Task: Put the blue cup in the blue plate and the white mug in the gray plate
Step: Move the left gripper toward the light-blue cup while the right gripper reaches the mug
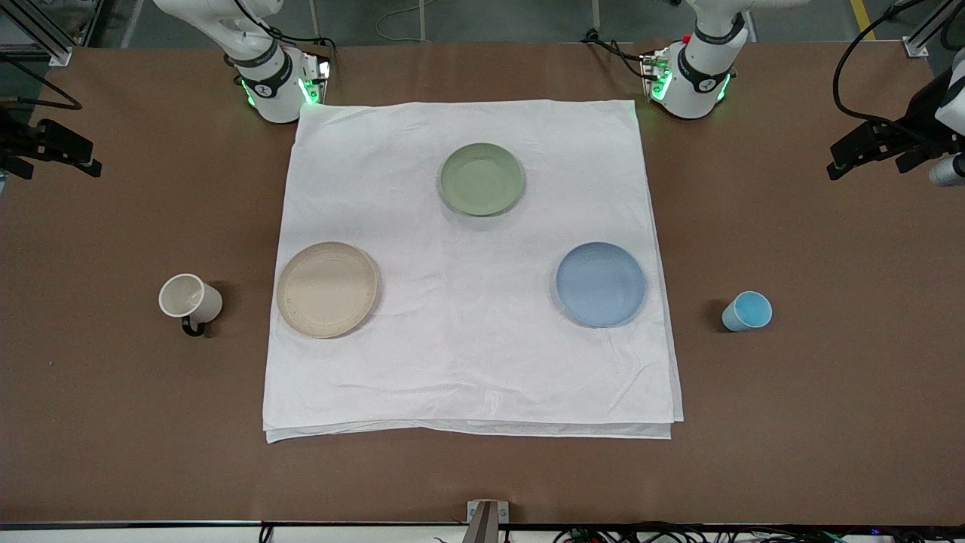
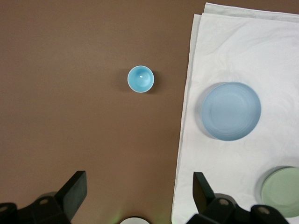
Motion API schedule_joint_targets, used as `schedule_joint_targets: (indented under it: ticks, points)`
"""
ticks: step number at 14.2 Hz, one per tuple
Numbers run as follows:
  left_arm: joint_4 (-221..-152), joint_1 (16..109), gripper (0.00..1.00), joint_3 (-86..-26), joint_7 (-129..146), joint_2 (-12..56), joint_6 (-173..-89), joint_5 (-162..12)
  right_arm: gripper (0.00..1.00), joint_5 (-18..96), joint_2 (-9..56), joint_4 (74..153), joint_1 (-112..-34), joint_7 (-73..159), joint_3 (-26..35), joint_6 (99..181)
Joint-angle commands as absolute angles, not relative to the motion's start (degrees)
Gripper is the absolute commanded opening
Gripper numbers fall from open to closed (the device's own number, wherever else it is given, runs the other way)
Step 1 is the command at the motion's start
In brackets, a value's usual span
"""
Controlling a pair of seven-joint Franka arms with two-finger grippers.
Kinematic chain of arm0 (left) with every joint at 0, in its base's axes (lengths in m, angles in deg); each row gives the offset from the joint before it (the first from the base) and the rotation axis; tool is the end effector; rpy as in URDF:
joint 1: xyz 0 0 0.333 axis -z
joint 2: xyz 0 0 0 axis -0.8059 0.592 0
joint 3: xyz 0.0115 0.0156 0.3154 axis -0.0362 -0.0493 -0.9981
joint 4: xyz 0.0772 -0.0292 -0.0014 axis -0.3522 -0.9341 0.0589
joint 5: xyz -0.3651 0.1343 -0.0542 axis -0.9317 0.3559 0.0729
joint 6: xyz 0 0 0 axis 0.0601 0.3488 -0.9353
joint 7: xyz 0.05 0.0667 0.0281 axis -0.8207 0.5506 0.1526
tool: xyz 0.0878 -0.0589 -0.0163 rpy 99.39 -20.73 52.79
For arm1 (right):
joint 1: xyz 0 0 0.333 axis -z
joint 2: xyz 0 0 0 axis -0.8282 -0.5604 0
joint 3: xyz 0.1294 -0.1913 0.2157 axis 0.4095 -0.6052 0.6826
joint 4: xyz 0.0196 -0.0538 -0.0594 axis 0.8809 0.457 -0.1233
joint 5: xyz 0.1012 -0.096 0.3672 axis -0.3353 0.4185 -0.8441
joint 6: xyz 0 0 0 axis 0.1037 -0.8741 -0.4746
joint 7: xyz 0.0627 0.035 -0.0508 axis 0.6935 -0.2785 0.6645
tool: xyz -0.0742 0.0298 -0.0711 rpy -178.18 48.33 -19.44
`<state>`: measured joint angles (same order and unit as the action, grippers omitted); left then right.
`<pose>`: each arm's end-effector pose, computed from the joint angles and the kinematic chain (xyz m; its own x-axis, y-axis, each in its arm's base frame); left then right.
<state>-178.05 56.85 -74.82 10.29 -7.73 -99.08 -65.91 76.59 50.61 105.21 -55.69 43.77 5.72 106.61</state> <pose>0.5227 -0.0239 0.6468 0.9951 0.0953 -0.0277 0.0951 -0.9954 -0.0101 0.5183 -0.0418 0.6440 0.9962 0.0288 -0.0819 0.0293 -0.9996 0.0053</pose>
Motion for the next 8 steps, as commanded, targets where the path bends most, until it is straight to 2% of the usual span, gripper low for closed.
schedule_joint_targets:
  ticks: [1, 3, 6, 8]
  points:
    - [-176.67, 57.13, 1.0, -74.74, 9.86, -7.11, -98.48, -65.67, 1.0, 77.83, 51.78, 105.69, -55.48, 45.18, 5.85, 106.6]
    - [-176.5, 56.51, 1.0, -74.65, 8.99, -6.68, -98.47, -65.67, 1.0, 77.13, 51.79, 105.78, -55.21, 45.01, 5.58, 106.25]
    - [-173.07, 55.98, 1.0, -75.18, 4.24, -0.19, -99.7, -65.76, 1.0, 76.78, 52.14, 105.95, -55.3, 45.01, 5.58, 106.24]
    - [-173.68, 53.89, 1.0, -75.18, 4.06, 3.85, -106.09, -65.67, 1.0, 76.78, 52.05, 105.78, -55.47, 45.01, 5.75, 106.33]
